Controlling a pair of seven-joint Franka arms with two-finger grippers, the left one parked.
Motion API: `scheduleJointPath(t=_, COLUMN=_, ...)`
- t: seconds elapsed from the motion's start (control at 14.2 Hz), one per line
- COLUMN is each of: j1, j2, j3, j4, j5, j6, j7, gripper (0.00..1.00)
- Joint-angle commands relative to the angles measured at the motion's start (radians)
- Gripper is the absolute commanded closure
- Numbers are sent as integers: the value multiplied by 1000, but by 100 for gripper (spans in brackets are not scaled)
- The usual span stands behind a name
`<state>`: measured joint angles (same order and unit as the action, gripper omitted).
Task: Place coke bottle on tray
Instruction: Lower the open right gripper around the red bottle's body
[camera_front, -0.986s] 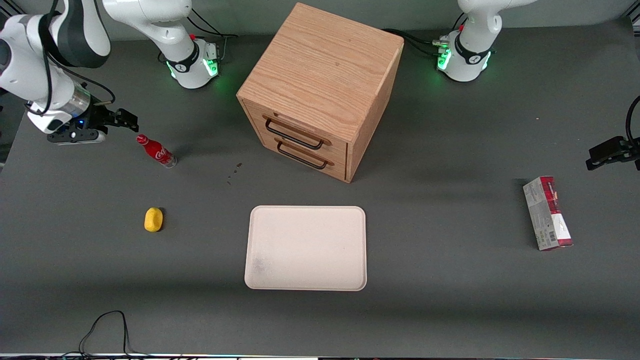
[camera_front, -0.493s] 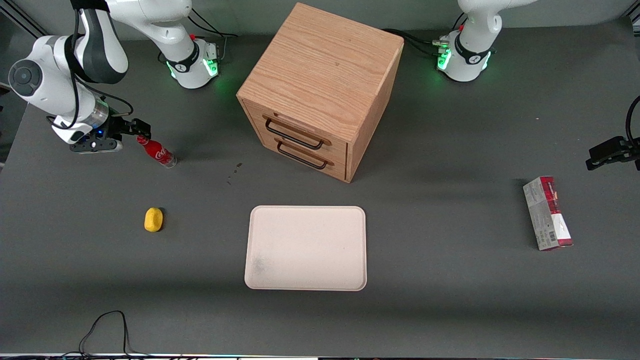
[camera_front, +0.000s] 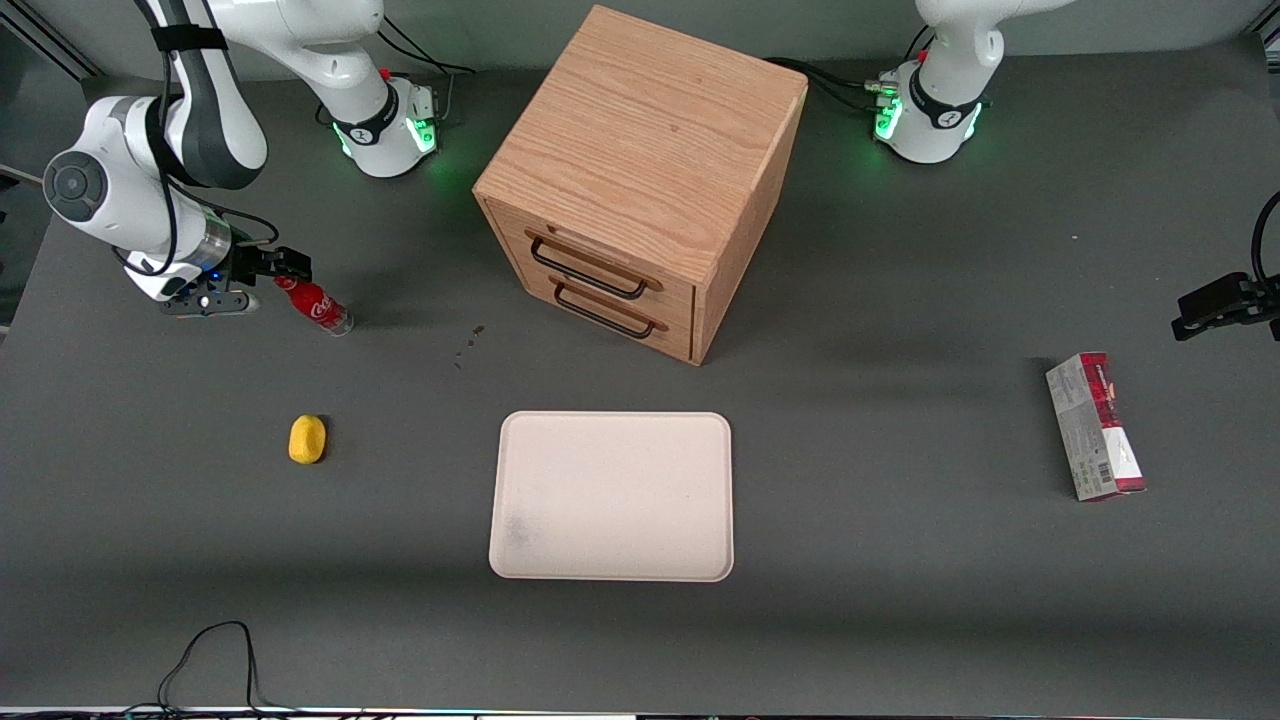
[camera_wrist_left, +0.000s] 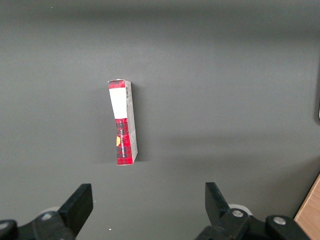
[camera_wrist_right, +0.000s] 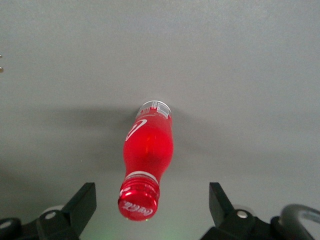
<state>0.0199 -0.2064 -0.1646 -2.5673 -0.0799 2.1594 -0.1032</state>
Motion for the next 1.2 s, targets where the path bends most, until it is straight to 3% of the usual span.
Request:
scheduleJointPath(t=0.0, j1=9, j2=18, j3=-9, j4=3, j5=0, j6=28, j7=-4, gripper=0)
scheduleJointPath(t=1.13, j1=40, j2=4, j3=-9, j4=4, j5=0, j6=-13, j7=-6, gripper=2)
